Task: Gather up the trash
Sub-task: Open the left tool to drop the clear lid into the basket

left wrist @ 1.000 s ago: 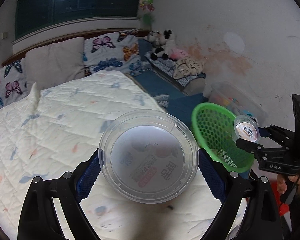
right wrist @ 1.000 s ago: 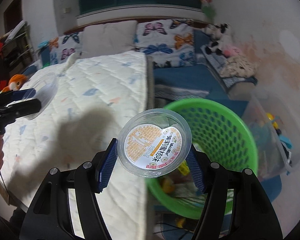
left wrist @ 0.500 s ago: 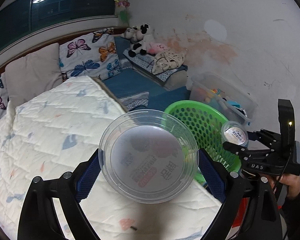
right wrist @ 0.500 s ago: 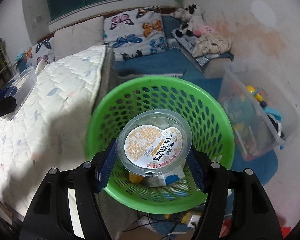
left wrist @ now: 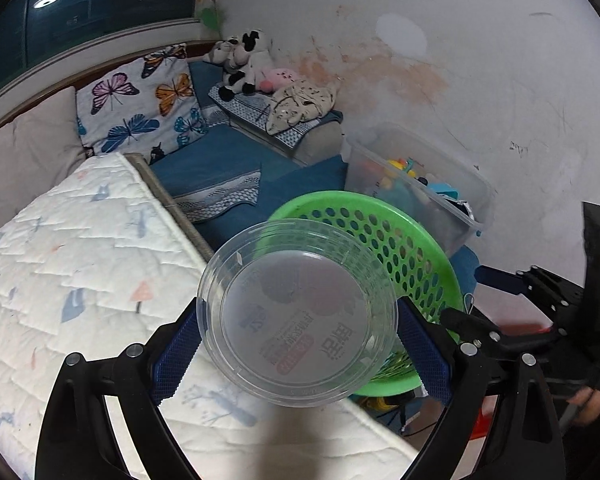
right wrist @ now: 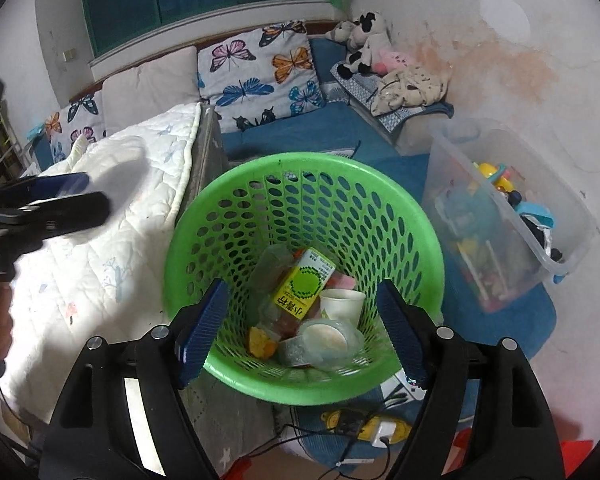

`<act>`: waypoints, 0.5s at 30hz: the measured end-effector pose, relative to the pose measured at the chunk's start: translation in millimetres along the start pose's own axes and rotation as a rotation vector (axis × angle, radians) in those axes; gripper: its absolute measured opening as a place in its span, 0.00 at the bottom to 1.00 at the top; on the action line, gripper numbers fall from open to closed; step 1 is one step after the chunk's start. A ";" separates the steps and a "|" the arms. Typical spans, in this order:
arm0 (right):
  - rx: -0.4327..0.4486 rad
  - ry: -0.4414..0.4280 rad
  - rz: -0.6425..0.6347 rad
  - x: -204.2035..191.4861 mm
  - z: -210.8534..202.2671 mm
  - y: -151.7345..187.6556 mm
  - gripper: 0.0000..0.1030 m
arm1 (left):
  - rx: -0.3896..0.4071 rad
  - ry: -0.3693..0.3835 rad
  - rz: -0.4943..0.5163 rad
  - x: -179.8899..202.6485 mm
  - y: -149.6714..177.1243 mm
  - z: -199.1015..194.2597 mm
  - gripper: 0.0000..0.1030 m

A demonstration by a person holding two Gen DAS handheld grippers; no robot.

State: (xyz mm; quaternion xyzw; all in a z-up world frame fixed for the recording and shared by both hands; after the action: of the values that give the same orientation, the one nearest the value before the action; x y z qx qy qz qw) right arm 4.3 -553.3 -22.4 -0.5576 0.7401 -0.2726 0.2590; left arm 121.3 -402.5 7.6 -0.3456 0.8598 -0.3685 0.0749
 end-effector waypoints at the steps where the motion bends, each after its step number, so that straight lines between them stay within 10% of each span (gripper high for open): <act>1: 0.005 -0.001 0.000 -0.3 -3.5 1.1 0.75 | -0.007 0.004 0.000 2.7 -0.6 3.4 0.87; 15: 0.015 -0.010 0.020 3.8 -19.3 18.0 0.75 | -0.078 0.046 -0.013 22.8 2.2 36.2 0.90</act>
State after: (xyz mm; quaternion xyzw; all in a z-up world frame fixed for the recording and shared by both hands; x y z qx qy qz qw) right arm -22.2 -550.6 -21.3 -0.5497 0.7421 -0.2731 0.2695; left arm 116.8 -437.3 -17.0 -0.3451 0.8727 -0.3431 0.0391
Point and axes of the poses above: each gripper's, at about its wrist camera, not at the fingertips, and z roughly the way its jaws point, x to its right, y to its underside, the point moved 2 cm from there along z, roughly the way its jaws point, and after that the axes turned 1 degree about x, right-handed, at the moved point
